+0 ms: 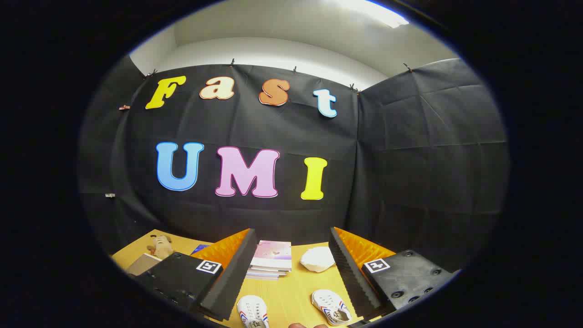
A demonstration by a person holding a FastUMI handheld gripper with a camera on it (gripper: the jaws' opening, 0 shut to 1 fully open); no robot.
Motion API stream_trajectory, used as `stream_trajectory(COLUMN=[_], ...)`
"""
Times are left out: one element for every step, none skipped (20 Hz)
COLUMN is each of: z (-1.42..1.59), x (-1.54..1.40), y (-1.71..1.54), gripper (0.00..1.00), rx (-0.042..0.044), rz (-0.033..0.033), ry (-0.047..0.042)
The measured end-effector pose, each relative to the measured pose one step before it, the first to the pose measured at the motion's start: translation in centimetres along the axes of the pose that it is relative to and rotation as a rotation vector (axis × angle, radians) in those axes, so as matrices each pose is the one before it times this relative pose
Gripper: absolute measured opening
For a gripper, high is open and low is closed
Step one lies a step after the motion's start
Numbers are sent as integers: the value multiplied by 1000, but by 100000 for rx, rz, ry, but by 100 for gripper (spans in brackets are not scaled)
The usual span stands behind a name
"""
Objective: Open the storage box then place both shoes into the box .Put the left shoe in first, then the right shoe, with the right side of both shoes facing outward in a uniform manner.
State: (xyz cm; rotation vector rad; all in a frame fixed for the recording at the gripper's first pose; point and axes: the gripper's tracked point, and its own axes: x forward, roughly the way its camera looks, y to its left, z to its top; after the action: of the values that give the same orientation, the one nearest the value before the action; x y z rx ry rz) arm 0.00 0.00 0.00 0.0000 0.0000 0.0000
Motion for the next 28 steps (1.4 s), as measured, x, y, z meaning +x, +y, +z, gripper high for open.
stream_trajectory(z=[238, 52, 31, -76, -39, 33, -135, -241, -219, -127, -237, -170, -194, -127, -166, -125, -110, -171, -180, -222, -245, -227, -241, -227, -336, -470, -466, -289], x=[-34, -112, -30, 20, 31, -45, 24, -160, -65, -157, -47, -47, -59, 27, -33, -42, -76, -8, 1, 4, 20, 29, 64, 166, 187, 212, 303, 333], y=[-43, 116, 6, -92, 170, 87, 119, 67, 48, 25, 46, -13, -72, -80, -9, 64, 45, 27, 81, 166, 225, 226, 201, 193, 138, 245, 308, 173], gripper=[97, 97, 97, 97, 97, 97, 97, 97, 97, 97, 97, 97, 97, 97, 97, 97, 97, 97, 97, 97, 97, 97, 97, 97, 97, 97, 97, 98], rx=[-510, 0, 178, 164, 168, 4, -263, -169, 90, 332, 318, 69, 31, 165, 210, 58, -66, -90, -20, 49, 38, -87, -12, 132, 428, 476, 197, -264], rz=[-140, 82, -187, -97, 160, 217, 345, 352, 215, 111, 218, 87, -42, -4, 98, 149, 277, 425, 519, 521, 627, 784, 922, 995, 932, 1276, 1856, 1683], ry=[-371, -90, 204, 337, 222, -129, 171, 326, 432, 349, 420, 328, 411, 520, 483, 443, 365, 395, 471, 459, 657, 573, 586, 691, 1194, 1681, 1950, 1385])
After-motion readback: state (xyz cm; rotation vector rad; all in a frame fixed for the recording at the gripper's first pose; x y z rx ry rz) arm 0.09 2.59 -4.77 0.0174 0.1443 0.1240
